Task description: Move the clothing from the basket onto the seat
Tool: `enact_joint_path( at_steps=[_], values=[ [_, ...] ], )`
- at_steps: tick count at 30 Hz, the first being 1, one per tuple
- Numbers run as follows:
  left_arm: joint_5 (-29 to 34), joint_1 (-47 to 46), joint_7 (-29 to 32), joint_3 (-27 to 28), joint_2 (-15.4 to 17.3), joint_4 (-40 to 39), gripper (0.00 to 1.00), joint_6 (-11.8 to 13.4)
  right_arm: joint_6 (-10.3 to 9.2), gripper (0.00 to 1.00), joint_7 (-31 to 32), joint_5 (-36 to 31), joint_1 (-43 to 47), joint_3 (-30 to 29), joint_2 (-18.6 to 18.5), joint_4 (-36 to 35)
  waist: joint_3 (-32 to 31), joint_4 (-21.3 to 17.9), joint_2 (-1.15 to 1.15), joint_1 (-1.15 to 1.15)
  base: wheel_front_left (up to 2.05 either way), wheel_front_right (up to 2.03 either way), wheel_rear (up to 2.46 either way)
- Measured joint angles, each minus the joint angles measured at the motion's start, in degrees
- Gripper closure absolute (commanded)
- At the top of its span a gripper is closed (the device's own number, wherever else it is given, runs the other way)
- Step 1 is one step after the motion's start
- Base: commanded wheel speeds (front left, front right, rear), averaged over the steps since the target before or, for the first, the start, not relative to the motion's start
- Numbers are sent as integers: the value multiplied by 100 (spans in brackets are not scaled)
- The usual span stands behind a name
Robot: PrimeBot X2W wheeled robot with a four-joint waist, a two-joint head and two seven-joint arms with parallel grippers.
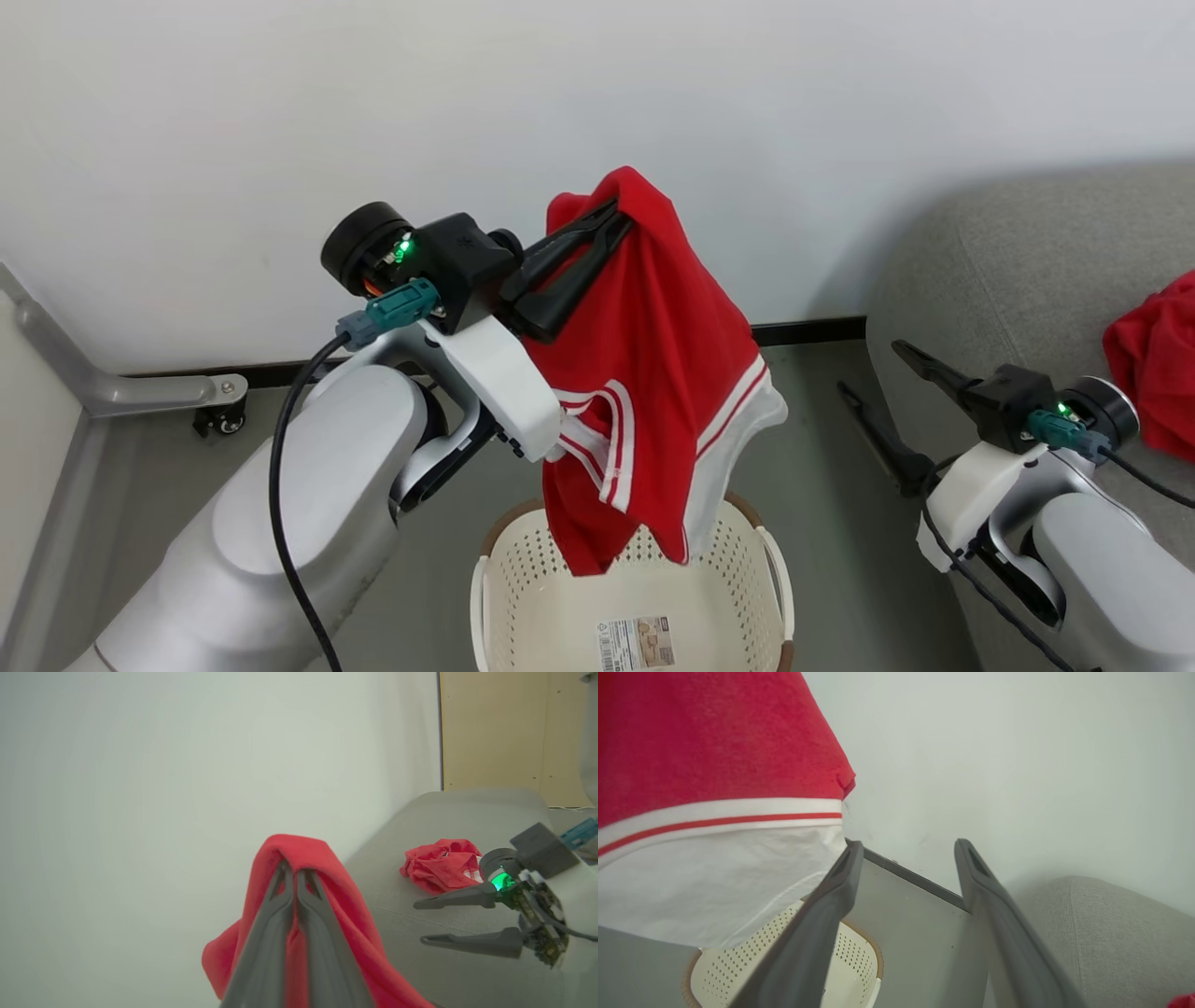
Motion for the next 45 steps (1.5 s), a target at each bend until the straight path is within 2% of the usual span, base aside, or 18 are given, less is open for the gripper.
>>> enact_joint_path(
  at_steps=[6,18,23,26,31,32,33,35,37,38,39,41,45],
  values=[
    [-116,6,99,-154,-36,-213,100,0,0,0,123,511,-229,851,-88,52,-148,120,0,0,0,0,0],
    [-224,13,283,-380,-134,-592,100,-1,0,0,263,1662,-632,2334,-502,11,-287,389,0,0,0,0,0],
    [-270,19,331,-430,-132,-655,100,-1,0,0,302,1866,-909,2778,-716,-46,-301,462,0,0,0,0,0],
    [-279,33,349,-455,-129,-709,100,-1,0,0,301,1876,-1255,3256,-881,-86,-299,518,0,0,0,0,0],
    [-299,92,400,-476,-108,-751,100,-1,0,0,237,1849,-1561,3674,-894,-99,-278,554,0,0,0,0,0],
    [-322,105,404,-477,-99,-754,100,-1,0,29,210,1849,-1619,3720,-881,-89,-272,560,0,0,0,0,0],
    [-328,112,405,-477,-88,-755,100,0,0,51,165,1849,-1674,3768,-867,-80,-266,566,0,0,0,0,0],
    [-332,118,443,-476,-59,-760,100,-1,0,58,103,1839,-1777,3856,-817,-49,-254,574,0,0,0,0,0],
    [-352,131,449,-474,-20,-764,100,-1,0,60,88,1800,-1858,3956,-756,-4,-242,576,0,0,0,0,0],
    [-365,143,450,-470,0,-766,100,-1,0,65,45,1794,-1878,3984,-724,22,-236,574,0,0,0,0,0],
    [-380,159,453,-467,15,-769,100,0,0,73,41,1789,-1893,4003,-695,42,-230,570,0,0,0,0,0],
    [-383,208,455,-459,34,-782,100,0,0,100,-7,1731,-1913,4040,-645,94,-217,557,0,0,0,0,0],
    [-389,238,502,-441,67,-790,100,7,0,100,-9,1693,-1963,4149,-554,176,-189,518,0,0,0,0,0]
  ],
)
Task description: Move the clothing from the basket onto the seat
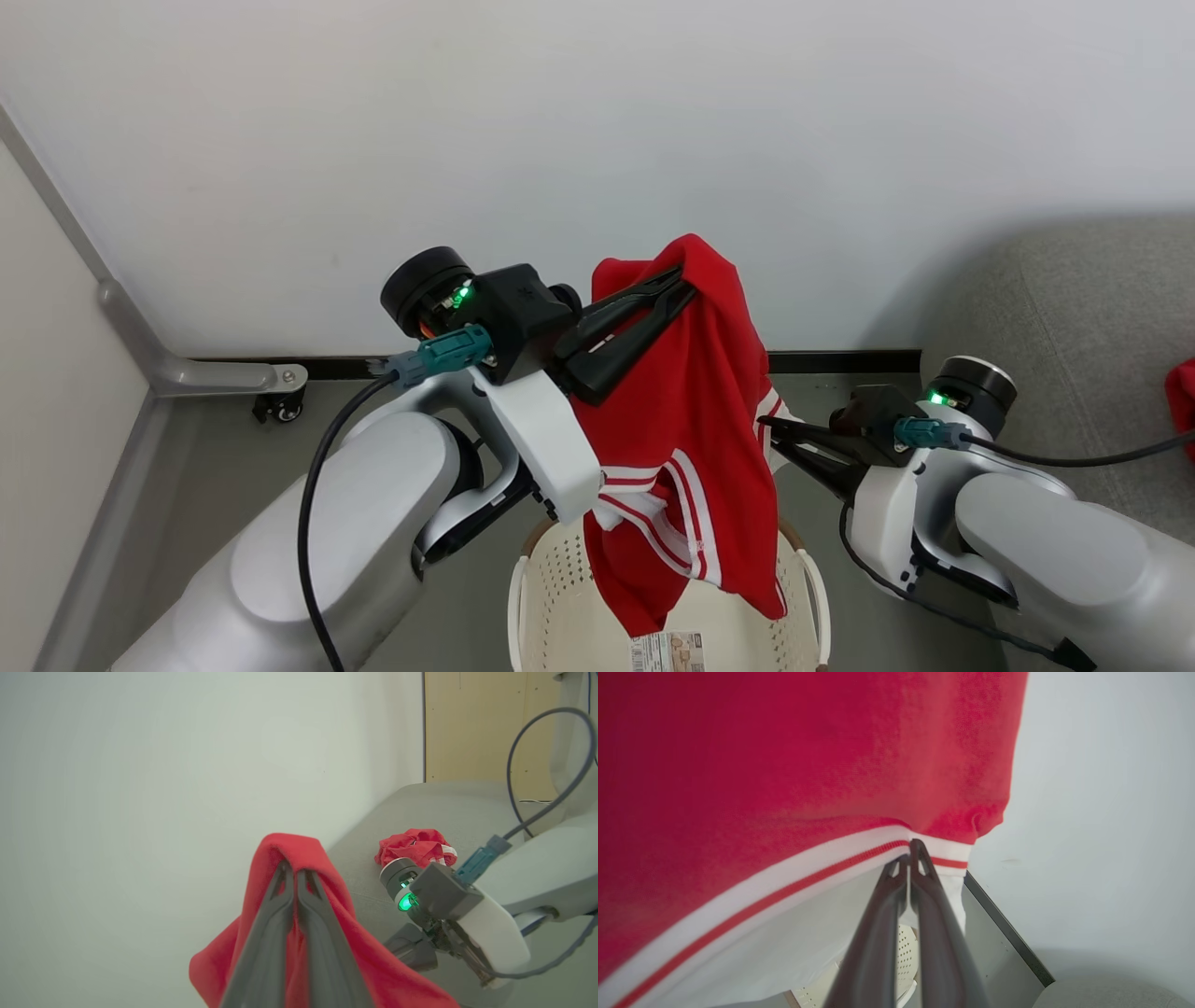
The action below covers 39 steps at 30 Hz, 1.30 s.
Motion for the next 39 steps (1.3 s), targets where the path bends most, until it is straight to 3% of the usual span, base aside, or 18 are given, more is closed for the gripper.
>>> enact_joint_path(
  at_steps=[5,18,39],
  values=[
    [-30,90,0,47,93,4,100,45,0,100,0,0,-16,-25,27,-34,28,-63,0,0,0,0,0],
    [-98,455,-59,209,232,99,100,211,0,100,-1,11,112,-1190,-270,-590,60,-302,0,0,0,0,0],
    [-102,588,-219,342,392,185,100,332,0,100,-1,-200,734,-1700,-483,-1082,65,-604,0,0,0,0,0]
  ],
)
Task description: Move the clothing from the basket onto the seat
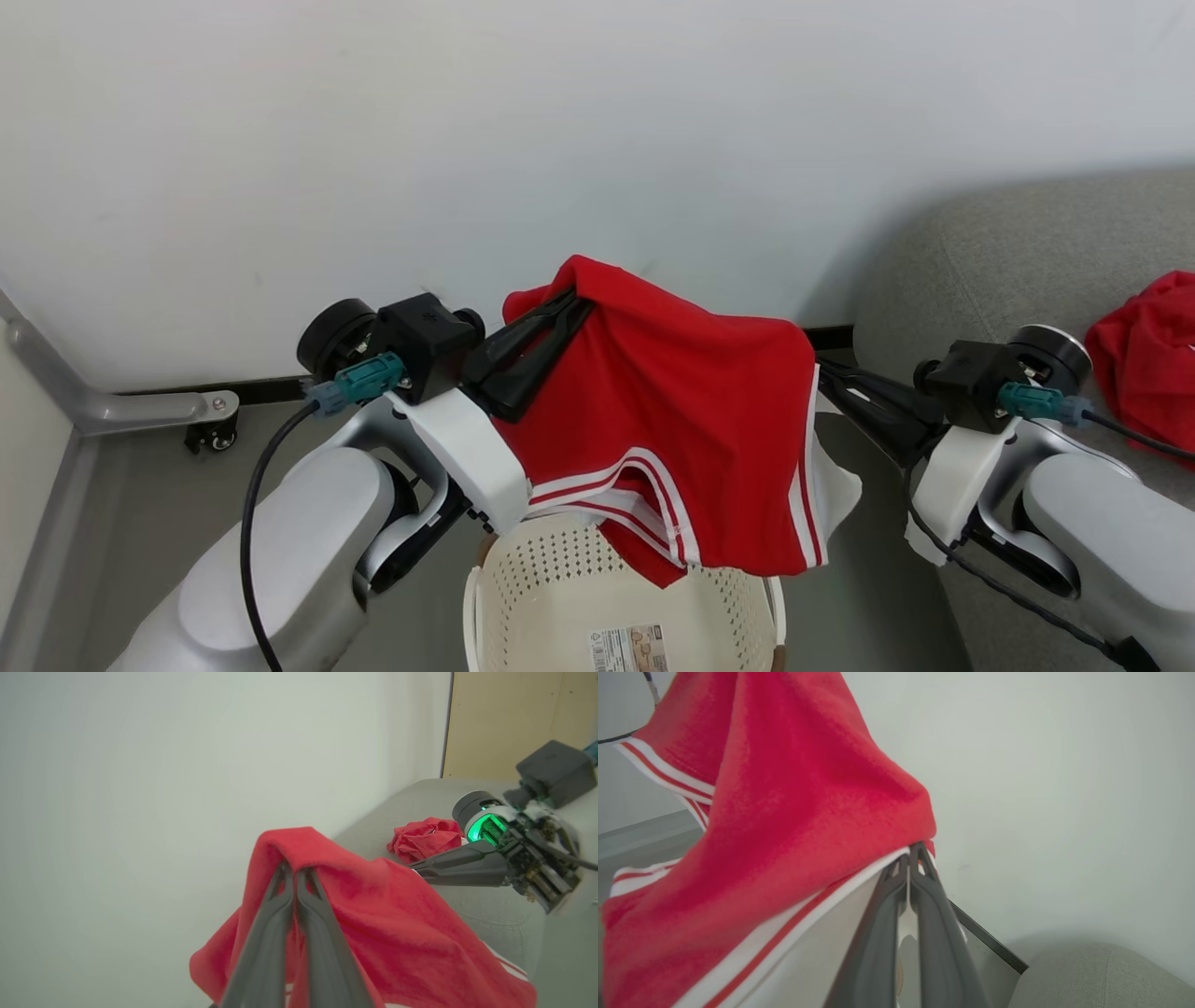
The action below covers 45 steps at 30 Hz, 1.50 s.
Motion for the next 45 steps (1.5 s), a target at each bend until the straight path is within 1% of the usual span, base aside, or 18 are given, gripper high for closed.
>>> enact_joint_path(
  at_steps=[1,2,3,5,6,7,16,20,25,35,40,45],
  values=[
    [-1,4,-26,29,1,9,94,30,0,100,0,-8,19,-36,-3,-26,-1,-8,0,0,0,0,0],
    [-1,10,-48,55,3,11,94,49,0,100,0,-22,47,-92,-4,-54,-2,-15,0,0,0,0,0],
    [-1,19,-49,69,9,11,65,56,0,100,0,-48,70,-152,-7,-77,-2,-23,0,0,0,0,0],
    [-1,57,-51,77,19,16,20,69,0,100,0,-60,78,-286,-25,-129,-3,-39,0,0,0,0,0],
    [-2,87,-65,81,25,23,6,73,0,100,0,-91,77,-367,-40,-167,-3,-47,0,0,0,0,0],
    [-2,115,-85,83,37,33,0,74,0,100,0,-111,77,-459,-47,-196,-4,-56,0,0,0,0,0],
    [-34,265,-193,147,64,63,0,124,1,100,0,-305,52,-1406,-172,-472,-13,-145,0,0,0,0,0],
    [-36,355,-250,154,69,73,0,174,1,100,0,-376,54,-1784,-279,-600,-24,-197,0,0,0,0,0],
    [-42,383,-316,151,67,70,0,172,1,100,0,-509,102,-2184,-431,-708,-40,-265,0,0,0,0,0],
    [-30,473,-445,-46,1,-3,0,113,1,100,-8,-711,703,-3126,-827,-839,-107,-515,0,0,0,0,0],
    [-31,548,-453,-148,-98,-38,0,62,1,100,-9,-755,966,-3418,-900,-953,-149,-676,0,0,0,0,0],
    [-34,589,-495,-244,-143,-43,0,14,1,100,-10,-756,1173,-3466,-904,-1103,-188,-849,0,0,0,0,0]
  ],
)
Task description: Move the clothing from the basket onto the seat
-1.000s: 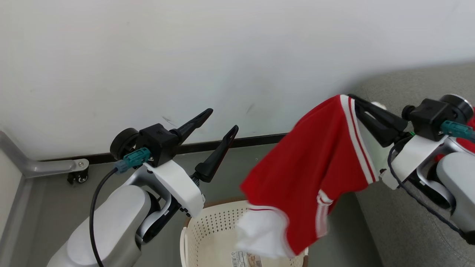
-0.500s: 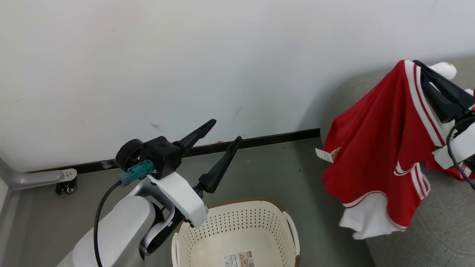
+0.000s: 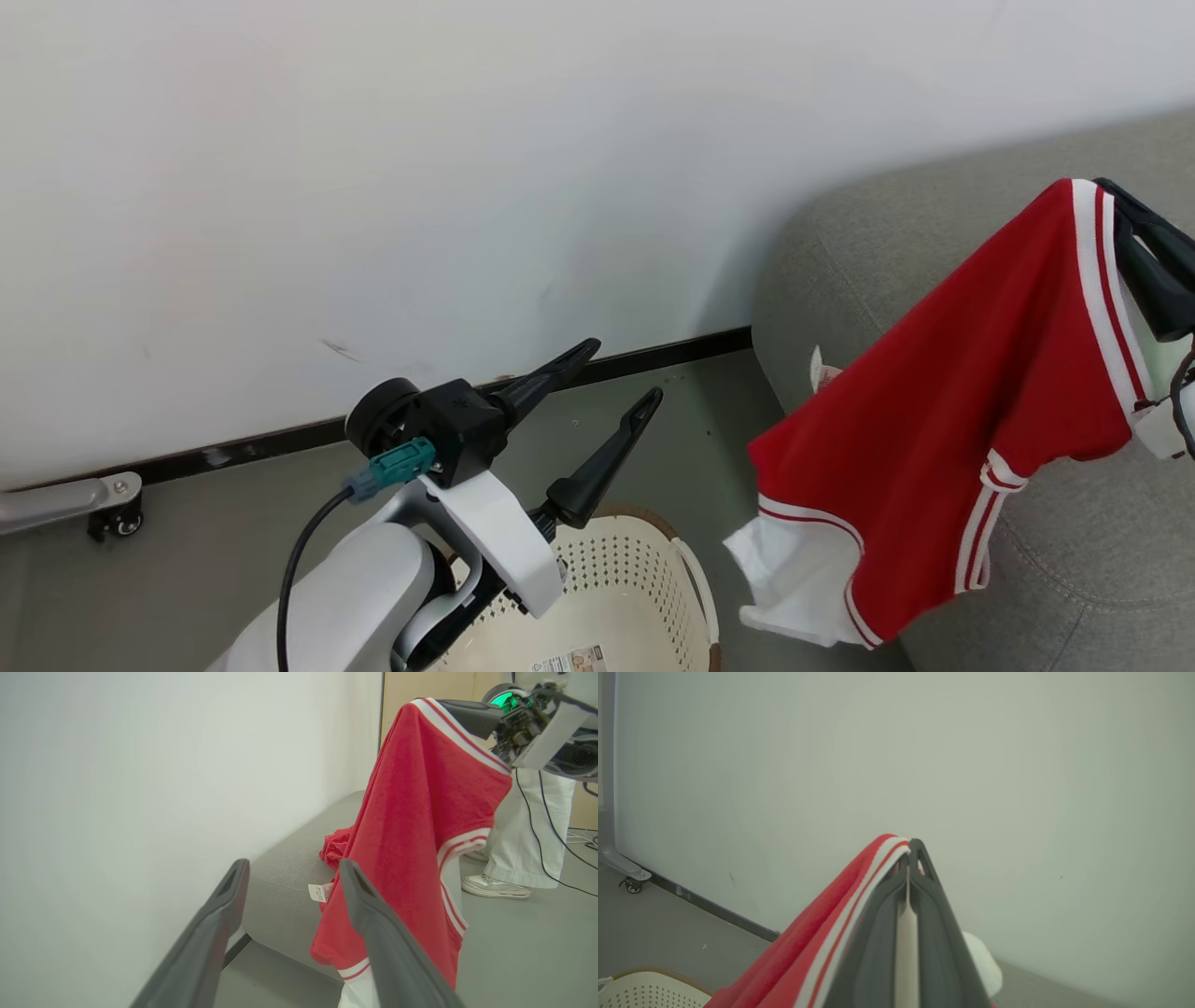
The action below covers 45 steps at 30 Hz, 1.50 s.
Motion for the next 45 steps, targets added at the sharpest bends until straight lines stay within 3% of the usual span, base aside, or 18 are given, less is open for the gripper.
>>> enact_joint_path(
  at_steps=[10,15,23,30,37,45],
  values=[
    [-75,269,-34,-102,-136,3,0,-1,0,100,1,179,193,207,4,46,-30,-349,0,0,0,0,0],
    [-94,371,-53,-102,-142,2,0,44,0,100,3,511,-157,336,13,303,21,-479,0,0,0,0,0],
    [-58,387,-41,-90,-126,-159,0,231,0,100,325,949,-1843,-226,-31,928,306,-528,0,0,0,0,0],
    [68,380,11,-15,-64,-393,0,393,-1,100,549,1121,-2977,-1176,-296,1797,597,-459,0,0,0,0,0],
    [232,230,62,-20,-77,-677,0,463,-1,100,809,747,-3529,-1361,-772,2528,929,-336,0,0,0,0,0],
    [370,75,194,-83,-78,-895,0,471,-1,100,829,579,-3712,-1535,-969,3188,1320,-178,0,0,0,0,0]
  ],
)
